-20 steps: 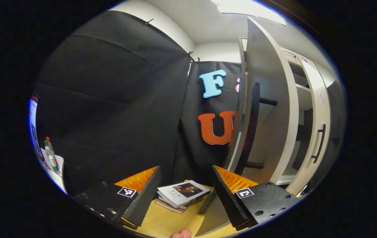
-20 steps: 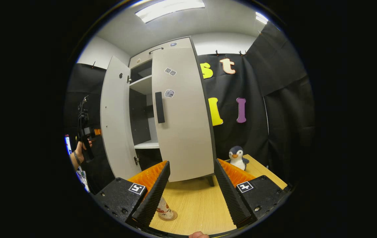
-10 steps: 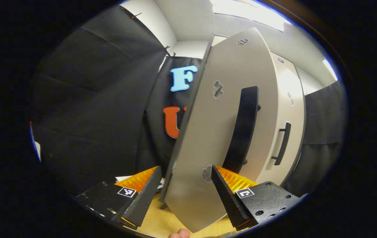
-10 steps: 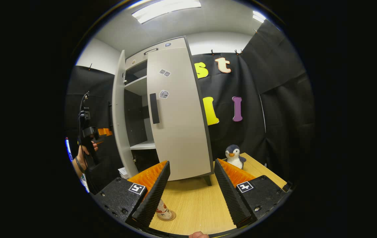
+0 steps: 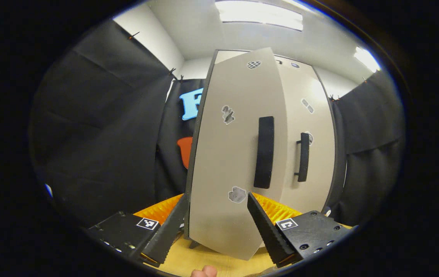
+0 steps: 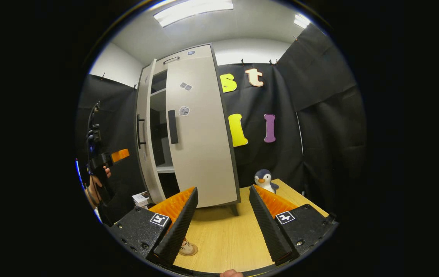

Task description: Grasp the bottle in the cabinet with the left hand and place it on the coaster, then close the right door with the right hand and the left door with the left hand.

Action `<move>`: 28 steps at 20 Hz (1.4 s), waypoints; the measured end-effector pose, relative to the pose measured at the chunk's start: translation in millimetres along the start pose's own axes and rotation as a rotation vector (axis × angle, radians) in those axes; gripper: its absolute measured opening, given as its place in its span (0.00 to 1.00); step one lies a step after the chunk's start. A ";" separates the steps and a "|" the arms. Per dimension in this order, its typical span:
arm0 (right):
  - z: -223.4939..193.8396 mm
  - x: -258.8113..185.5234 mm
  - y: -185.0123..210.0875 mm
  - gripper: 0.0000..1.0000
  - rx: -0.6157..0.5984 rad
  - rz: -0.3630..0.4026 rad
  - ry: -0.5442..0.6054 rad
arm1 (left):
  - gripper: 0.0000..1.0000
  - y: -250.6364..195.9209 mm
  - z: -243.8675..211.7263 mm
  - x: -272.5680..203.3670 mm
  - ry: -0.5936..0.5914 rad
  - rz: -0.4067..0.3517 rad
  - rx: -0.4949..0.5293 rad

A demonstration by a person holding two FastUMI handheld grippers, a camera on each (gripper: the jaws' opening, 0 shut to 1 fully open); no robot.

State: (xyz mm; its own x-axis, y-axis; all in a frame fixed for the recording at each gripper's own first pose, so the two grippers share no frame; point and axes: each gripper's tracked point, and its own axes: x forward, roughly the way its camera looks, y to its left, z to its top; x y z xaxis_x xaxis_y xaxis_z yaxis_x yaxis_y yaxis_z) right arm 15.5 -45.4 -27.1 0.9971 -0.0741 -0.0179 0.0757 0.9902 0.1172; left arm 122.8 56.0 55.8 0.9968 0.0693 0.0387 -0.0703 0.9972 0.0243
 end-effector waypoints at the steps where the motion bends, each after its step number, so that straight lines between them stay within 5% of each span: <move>1: 0.8 -1.0 1.0 0.82 0.001 0.009 -0.001 | 0.95 -2.6 1.5 -9.2 -0.002 -0.008 0.006; 11: 33.4 0.8 30.0 0.82 0.007 0.157 -0.039 | 0.95 -26.8 -7.7 -87.9 0.028 -0.030 -0.089; 19: 29.8 -11.0 34.3 0.82 -0.029 0.165 -0.018 | 0.95 -36.4 -40.4 -112.0 0.061 -0.014 -0.015; 28: 15.8 -6.8 34.1 0.82 -0.013 0.153 0.023 | 0.95 -94.7 -44.7 -126.0 0.063 -0.155 -0.049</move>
State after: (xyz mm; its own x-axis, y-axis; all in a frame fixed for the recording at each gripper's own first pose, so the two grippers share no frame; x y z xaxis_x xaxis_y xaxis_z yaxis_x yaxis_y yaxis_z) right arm 11.5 -13.0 -7.3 0.9965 0.0807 -0.0233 -0.0777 0.9911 0.1078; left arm 5.5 -46.0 4.0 0.9961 -0.0849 -0.0240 0.0844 0.9962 -0.0233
